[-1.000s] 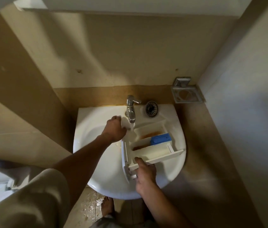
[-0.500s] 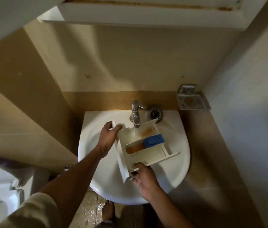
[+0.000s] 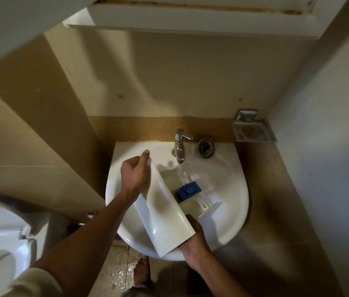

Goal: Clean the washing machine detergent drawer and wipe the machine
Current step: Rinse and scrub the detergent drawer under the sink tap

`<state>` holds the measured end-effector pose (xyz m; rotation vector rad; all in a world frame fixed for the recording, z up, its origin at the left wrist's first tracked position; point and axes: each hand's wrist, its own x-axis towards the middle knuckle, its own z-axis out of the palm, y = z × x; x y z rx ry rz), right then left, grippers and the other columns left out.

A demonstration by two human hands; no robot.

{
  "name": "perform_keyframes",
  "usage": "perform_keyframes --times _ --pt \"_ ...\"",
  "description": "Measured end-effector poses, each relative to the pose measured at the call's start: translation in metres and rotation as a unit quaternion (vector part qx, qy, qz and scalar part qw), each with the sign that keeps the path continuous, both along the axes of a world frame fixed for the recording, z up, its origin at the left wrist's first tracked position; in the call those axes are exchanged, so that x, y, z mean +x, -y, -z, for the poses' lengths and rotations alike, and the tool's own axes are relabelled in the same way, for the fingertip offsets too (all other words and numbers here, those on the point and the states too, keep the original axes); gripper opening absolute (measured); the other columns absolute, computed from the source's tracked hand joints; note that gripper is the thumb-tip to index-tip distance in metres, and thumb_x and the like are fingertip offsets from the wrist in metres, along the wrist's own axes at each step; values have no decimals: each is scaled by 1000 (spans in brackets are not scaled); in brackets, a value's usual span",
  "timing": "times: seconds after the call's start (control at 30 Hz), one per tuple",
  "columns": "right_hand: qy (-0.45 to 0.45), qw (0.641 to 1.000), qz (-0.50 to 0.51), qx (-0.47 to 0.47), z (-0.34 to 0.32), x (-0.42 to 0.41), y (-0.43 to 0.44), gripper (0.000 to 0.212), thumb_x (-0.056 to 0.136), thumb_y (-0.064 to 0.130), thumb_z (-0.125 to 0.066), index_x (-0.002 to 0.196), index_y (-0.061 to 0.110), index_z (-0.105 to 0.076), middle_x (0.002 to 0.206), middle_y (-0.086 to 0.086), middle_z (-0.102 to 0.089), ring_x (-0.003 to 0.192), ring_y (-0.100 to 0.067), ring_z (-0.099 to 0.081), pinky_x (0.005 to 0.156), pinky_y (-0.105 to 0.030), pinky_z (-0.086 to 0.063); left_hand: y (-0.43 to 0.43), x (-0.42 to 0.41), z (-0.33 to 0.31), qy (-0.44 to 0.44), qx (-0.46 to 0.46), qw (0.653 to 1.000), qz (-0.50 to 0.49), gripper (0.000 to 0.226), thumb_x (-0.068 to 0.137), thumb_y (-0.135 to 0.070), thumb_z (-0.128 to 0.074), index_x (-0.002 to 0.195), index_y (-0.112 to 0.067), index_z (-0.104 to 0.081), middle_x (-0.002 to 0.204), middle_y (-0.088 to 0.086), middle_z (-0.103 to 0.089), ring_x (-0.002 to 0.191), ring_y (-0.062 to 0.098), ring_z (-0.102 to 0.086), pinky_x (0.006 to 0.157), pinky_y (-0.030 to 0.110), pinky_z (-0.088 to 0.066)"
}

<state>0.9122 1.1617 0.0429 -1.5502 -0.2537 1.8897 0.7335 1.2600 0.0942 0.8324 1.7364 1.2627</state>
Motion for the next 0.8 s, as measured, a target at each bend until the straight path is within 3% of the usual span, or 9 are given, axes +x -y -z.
perform_keyframes --times 0.07,0.17,0.3,0.4,0.47,0.57,0.67,0.73,0.8 --pt "52 997 -39 28 2 12 -3 27 97 17 -49 72 10 -55 61 -5 -62 65 -26 -58 62 -31 -43 9 -2 0 51 -34 997 -52 49 99 -41 -57 65 -9 -41 63 12 -34 55 21 -37 64 34 -34" --pt "122 982 -129 64 2 30 -11 24 90 33 -57 90 10 -58 83 -11 -65 79 -28 -64 66 -32 -48 24 -16 12 116 -116 981 -100 28 92 -34 -63 84 -7 -61 81 9 -60 75 21 -57 77 37 -44" --pt "170 953 -238 74 -16 50 -39 26 89 19 -55 63 16 -51 61 -3 -54 63 -21 -53 66 -31 -39 43 -30 20 213 -162 961 -73 19 88 -20 -66 74 -7 -63 67 9 -57 64 23 -55 67 35 -47" --pt "144 954 -259 35 -23 61 -65 40 92 11 -53 53 17 -46 51 -2 -48 52 -21 -47 59 -31 -37 47 -31 21 217 -201 955 -18 25 91 -30 -68 102 -8 -67 99 8 -67 90 29 -65 80 39 -51" --pt "139 941 -308 22 -27 64 -89 36 88 12 -56 55 17 -45 49 -1 -44 49 -19 -43 55 -31 -35 49 -28 21 239 -236 942 32 31 92 -36 -68 112 -12 -66 110 15 -70 95 34 -69 86 42 -54" --pt "166 889 -427 16 -34 65 -124 14 76 26 -70 75 14 -62 67 -7 -59 62 -19 -56 66 -30 -44 54 -16 24 215 -277 934 73 31 94 -24 -68 118 -6 -66 110 23 -71 87 34 -70 78 41 -58" --pt "180 860 -477 9 -37 70 -151 46 83 46 -74 115 14 -68 103 -9 -74 84 -20 -70 72 -28 -54 62 -2 32 189 -284 938 65 23 93 -3 -60 115 4 -62 106 20 -68 86 32 -68 70 38 -59" --pt "181 843 -507 23 -44 74 -162 62 82 60 -68 125 15 -65 119 -9 -69 98 -23 -68 82 -33 -54 68 7 34 223 -272 934 56 23 91 4 -57 113 4 -62 106 22 -69 83 33 -69 66 39 -61" --pt "174 857 -483 51 -43 79 -169 62 87 62 -59 127 15 -63 119 -9 -66 104 -24 -62 92 -39 -47 71 15 37 253 -257 932 34 28 87 9 -56 115 9 -61 109 28 -68 87 40 -68 78 50 -62"
